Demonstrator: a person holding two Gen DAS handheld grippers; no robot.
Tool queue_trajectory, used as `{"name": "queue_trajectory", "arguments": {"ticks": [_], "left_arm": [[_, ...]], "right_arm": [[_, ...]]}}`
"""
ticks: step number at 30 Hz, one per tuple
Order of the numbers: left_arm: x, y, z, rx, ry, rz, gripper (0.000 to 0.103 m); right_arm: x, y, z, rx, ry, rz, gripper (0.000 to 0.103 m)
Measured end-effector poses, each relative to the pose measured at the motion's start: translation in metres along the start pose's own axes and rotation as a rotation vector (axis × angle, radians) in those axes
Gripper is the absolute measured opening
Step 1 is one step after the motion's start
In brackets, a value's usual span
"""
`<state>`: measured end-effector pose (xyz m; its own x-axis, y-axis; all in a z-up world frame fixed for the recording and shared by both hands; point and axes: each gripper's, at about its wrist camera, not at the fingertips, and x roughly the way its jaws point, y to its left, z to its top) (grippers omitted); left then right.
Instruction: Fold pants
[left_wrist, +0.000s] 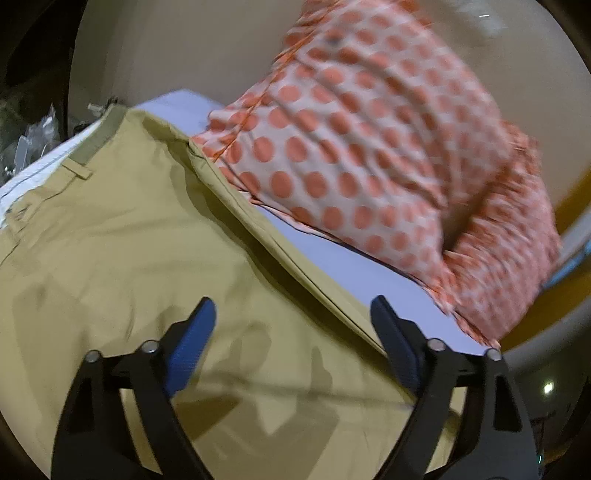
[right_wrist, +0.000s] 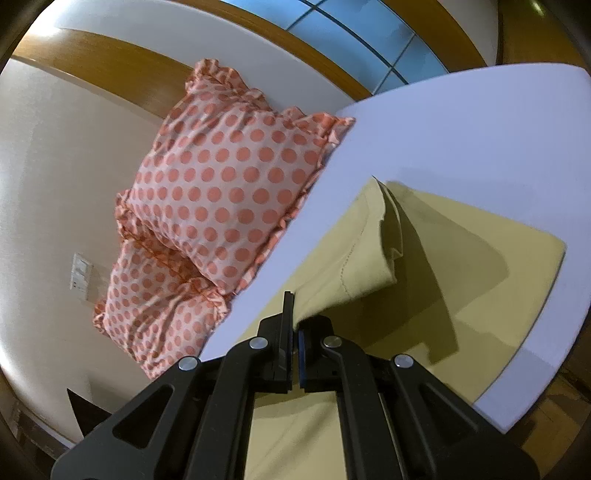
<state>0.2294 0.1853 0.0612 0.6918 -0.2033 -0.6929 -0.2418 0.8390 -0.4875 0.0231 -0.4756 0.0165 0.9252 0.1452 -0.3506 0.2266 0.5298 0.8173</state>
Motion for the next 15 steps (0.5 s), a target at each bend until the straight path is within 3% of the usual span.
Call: {"name": "queue_trajectory", "arguments": {"ticks": [4, 5, 8, 10, 15], "left_arm": [[0.048, 0.003, 0.037, -0.039, 0.047, 0.112, 0.068], [0.058, 0.006, 0.045, -0.051, 0.056, 0.138, 0.057], [0.073, 0.024, 0.063, -0.102, 0.069, 0.179, 0.007], [0.059, 0.033, 0.059, -0.138, 0.041, 0.131, 0.007], [-0.035, 0.03, 0.008, -0.029, -0.063, 0.082, 0.009]], "right_arm": [[-0.005, 0.004, 0.01, -0.014, -0.017, 0.027, 0.002], [-0.006, 0.004, 0.012, -0.02, -0.022, 0.026, 0.002], [-0.004, 0.003, 0.017, -0.023, -0.028, 0.018, 0.002], [-0.002, 0.002, 0.023, -0.022, -0.028, 0.02, 0.002], [-0.024, 0.004, 0.034, -0.052, -0.101, 0.005, 0.002]]}}
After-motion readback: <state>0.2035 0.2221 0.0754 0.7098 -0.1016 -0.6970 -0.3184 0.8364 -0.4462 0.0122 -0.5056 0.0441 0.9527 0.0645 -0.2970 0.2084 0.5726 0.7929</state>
